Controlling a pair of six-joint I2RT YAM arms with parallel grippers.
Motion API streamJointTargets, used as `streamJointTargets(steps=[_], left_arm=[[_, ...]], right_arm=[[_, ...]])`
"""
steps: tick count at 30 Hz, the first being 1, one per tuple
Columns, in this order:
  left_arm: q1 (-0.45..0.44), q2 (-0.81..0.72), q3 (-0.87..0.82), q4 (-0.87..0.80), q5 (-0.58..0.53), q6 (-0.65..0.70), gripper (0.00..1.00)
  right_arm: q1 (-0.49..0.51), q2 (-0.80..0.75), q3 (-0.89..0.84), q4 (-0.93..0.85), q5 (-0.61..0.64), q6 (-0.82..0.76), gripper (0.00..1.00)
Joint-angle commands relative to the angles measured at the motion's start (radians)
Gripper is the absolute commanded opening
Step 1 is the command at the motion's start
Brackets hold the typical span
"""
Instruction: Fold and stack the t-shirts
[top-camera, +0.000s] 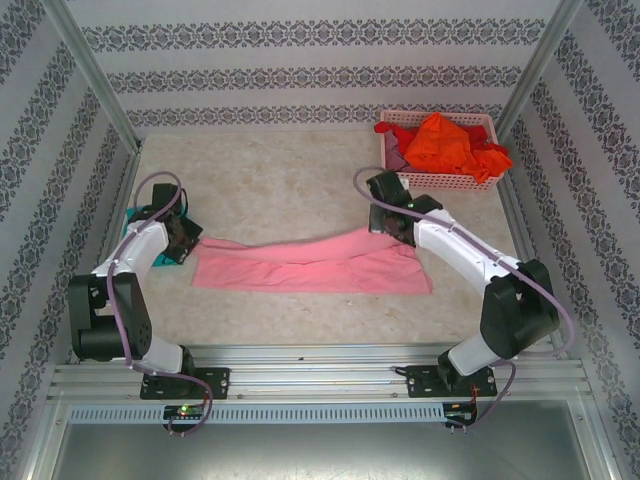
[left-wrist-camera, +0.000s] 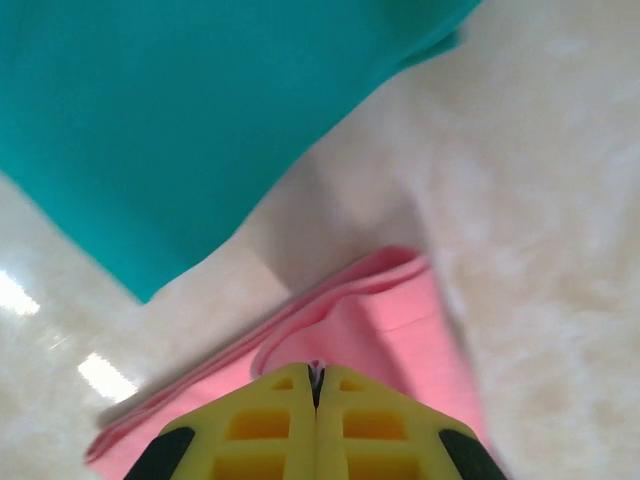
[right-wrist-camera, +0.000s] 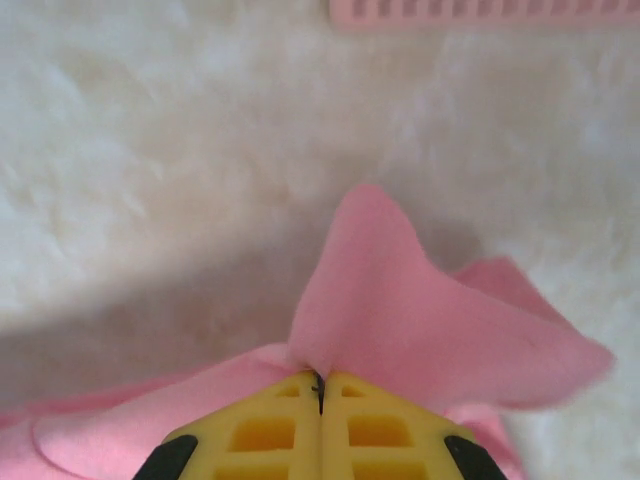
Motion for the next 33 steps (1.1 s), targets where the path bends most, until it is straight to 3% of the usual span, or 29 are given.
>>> streamJointTargets(steps=[1, 20, 33], left_arm=[[0.021, 0.019, 0.091, -0.017, -0.037, 0.019, 0.0], [0.022, -0.059, -0.122, -0.045, -0.055, 0.032, 0.0], [0.029, -0.022, -0.183, 0.0, -0.066, 0.018, 0.0]], right_arm=[[-0.021, 0.021, 0.073, 0.014, 0.036, -0.098, 0.0], [0.03, -0.159, -0.284, -0.05, -0.034, 0.088, 0.0], [0.042, -0.119, -0.368, -0.016, -0.051, 0.131, 0.0]])
